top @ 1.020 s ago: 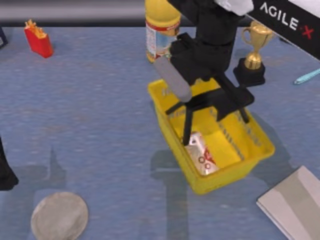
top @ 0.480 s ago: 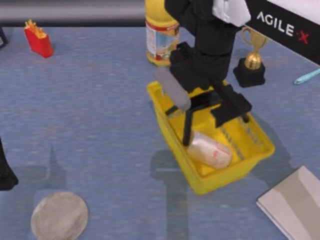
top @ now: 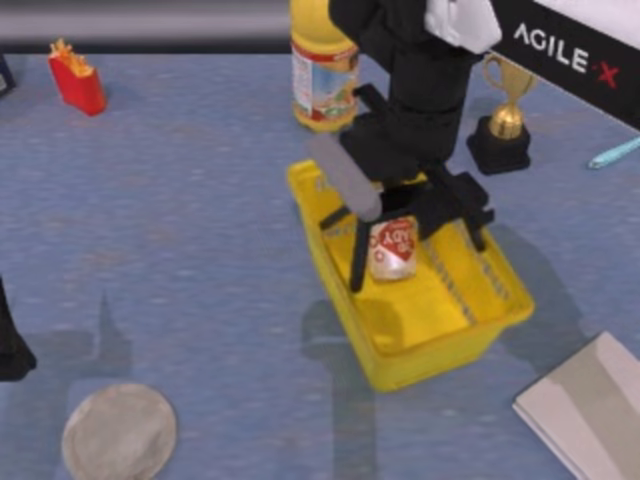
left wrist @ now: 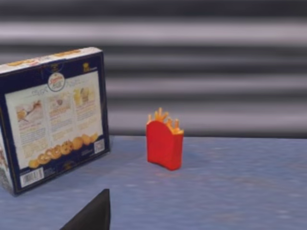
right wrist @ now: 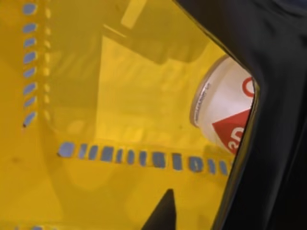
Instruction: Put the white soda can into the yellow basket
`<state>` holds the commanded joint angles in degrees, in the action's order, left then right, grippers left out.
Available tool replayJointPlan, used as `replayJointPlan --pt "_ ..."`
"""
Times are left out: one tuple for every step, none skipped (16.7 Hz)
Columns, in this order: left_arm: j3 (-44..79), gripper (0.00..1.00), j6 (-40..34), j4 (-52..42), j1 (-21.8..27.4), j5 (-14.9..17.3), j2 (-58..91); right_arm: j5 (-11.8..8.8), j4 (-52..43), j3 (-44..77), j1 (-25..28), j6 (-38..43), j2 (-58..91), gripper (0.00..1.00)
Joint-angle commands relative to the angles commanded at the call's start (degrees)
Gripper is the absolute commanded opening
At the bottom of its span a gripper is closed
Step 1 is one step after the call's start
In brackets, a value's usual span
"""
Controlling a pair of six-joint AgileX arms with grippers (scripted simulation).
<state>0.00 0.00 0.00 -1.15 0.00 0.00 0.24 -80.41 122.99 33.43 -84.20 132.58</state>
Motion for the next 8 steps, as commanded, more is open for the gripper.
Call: replayJointPlan --pt "0.0 1.00 0.0 0.0 0.0 0.0 0.0 0.0 0.0 0.0 0.0 0.0 0.0 0.32" --pt "0.0 1.00 0.0 0.0 0.0 0.0 0.0 0.0 0.0 0.0 0.0 0.0 0.0 0.25" --pt "0.0 1.00 0.0 0.0 0.0 0.0 0.0 0.0 0.0 0.0 0.0 0.0 0.0 0.17" --pt "0.0 1.00 0.0 0.0 0.0 0.0 0.0 0.0 0.0 0.0 0.0 0.0 0.0 0.10" --pt "0.0 1.00 0.0 0.0 0.0 0.0 0.0 0.0 0.0 0.0 0.0 0.0 0.0 0.02" --pt "0.0 1.00 0.0 0.0 0.0 0.0 0.0 0.0 0.0 0.0 0.0 0.0 0.0 0.00" --pt "0.0 1.00 0.0 0.0 0.0 0.0 0.0 0.0 0.0 0.0 0.0 0.0 0.0 0.00" --pt "0.0 1.00 0.0 0.0 0.0 0.0 0.0 0.0 0.0 0.0 0.0 0.0 0.0 0.00"
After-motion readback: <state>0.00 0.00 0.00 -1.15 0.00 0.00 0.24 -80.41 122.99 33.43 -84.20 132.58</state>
